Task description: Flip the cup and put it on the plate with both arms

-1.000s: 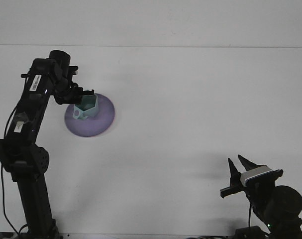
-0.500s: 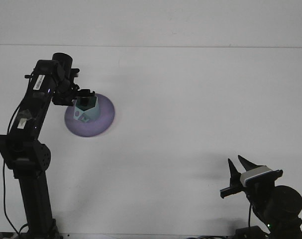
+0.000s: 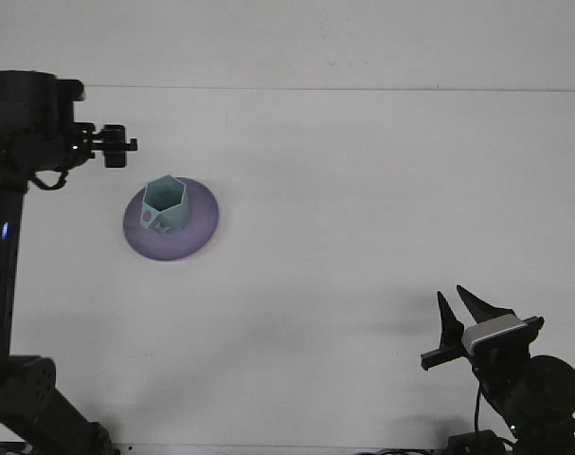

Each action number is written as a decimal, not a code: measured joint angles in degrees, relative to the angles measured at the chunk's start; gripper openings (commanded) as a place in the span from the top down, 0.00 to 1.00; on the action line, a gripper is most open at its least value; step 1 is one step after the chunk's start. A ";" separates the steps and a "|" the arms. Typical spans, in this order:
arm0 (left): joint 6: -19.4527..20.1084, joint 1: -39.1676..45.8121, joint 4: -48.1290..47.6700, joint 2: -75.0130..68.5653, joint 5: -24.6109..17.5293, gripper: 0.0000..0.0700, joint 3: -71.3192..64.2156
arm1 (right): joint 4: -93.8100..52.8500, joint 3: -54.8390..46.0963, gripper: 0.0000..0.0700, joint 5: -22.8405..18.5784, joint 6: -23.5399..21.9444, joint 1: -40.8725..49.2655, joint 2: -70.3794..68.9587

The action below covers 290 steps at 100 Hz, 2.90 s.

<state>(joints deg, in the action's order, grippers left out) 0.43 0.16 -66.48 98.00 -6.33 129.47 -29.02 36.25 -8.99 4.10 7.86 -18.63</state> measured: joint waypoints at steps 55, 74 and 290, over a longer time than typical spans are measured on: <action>3.76 1.33 14.53 -36.70 0.20 0.98 -29.90 | 9.25 -0.11 0.99 5.25 -0.52 0.00 -1.25; 3.76 1.31 37.97 -58.82 0.20 0.98 -64.04 | 14.25 -6.10 0.99 3.98 -0.63 0.00 1.03; 0.26 1.86 75.03 -97.72 4.74 0.98 -127.49 | 19.06 -11.30 0.99 4.68 -2.03 0.00 5.97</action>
<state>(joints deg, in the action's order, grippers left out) 0.69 2.02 8.56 0.27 -1.58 1.98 -9.96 24.95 -4.32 2.07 7.86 -12.67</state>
